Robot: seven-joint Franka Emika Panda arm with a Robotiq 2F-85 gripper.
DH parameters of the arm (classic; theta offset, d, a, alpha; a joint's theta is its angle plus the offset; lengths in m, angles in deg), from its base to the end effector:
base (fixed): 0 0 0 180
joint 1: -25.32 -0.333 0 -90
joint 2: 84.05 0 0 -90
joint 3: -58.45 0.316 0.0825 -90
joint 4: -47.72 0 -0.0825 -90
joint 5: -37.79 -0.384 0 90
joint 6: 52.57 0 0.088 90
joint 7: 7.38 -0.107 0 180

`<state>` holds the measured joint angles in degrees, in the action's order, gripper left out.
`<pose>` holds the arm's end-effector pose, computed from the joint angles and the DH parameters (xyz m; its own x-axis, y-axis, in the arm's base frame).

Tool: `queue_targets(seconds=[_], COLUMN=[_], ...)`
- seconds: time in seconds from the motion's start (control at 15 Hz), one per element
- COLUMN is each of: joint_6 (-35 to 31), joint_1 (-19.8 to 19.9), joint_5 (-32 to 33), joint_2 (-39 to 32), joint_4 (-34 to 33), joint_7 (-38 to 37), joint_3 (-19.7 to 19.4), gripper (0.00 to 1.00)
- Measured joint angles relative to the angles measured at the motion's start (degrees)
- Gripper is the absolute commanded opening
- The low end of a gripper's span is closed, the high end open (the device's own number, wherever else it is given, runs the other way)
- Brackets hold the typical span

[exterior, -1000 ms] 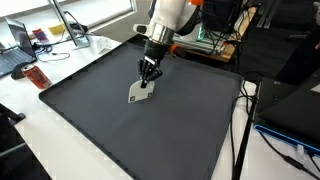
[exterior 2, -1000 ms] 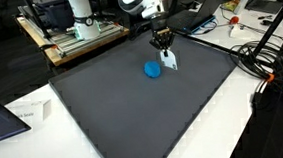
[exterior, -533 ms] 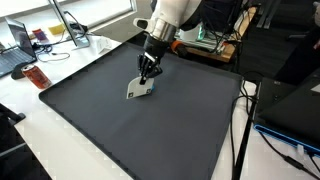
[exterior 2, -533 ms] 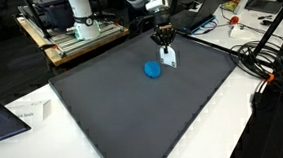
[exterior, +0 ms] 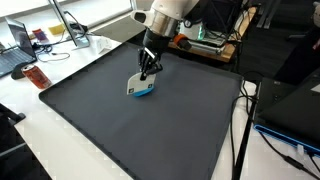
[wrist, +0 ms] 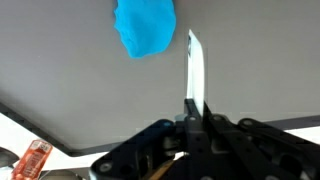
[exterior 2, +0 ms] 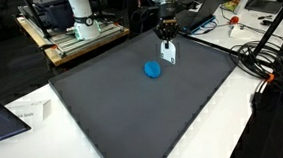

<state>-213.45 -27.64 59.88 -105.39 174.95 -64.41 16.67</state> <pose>0.5596 0.1350 0.2733 0.8340 -0.3047 0.4599 -0.3909 -0.9147 0.1028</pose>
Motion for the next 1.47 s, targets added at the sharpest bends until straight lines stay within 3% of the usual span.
queue_targets(seconds=[0.27,0.8,1.07,1.47], joint_6=[6.5,20.2,26.6,34.7], joint_1=[7.8,28.2,33.4,38.6], joint_5=[-0.2,-0.2,-0.2,-2.0], joint_2=[0.9,0.0,-1.8,-6.4], joint_4=[-4.5,-15.2,-20.6,-29.5], joint_7=[0.0,2.8,4.2,6.5], joint_3=[8.6,27.8,32.1,34.8], gripper=[0.01,0.01,0.01,0.01])
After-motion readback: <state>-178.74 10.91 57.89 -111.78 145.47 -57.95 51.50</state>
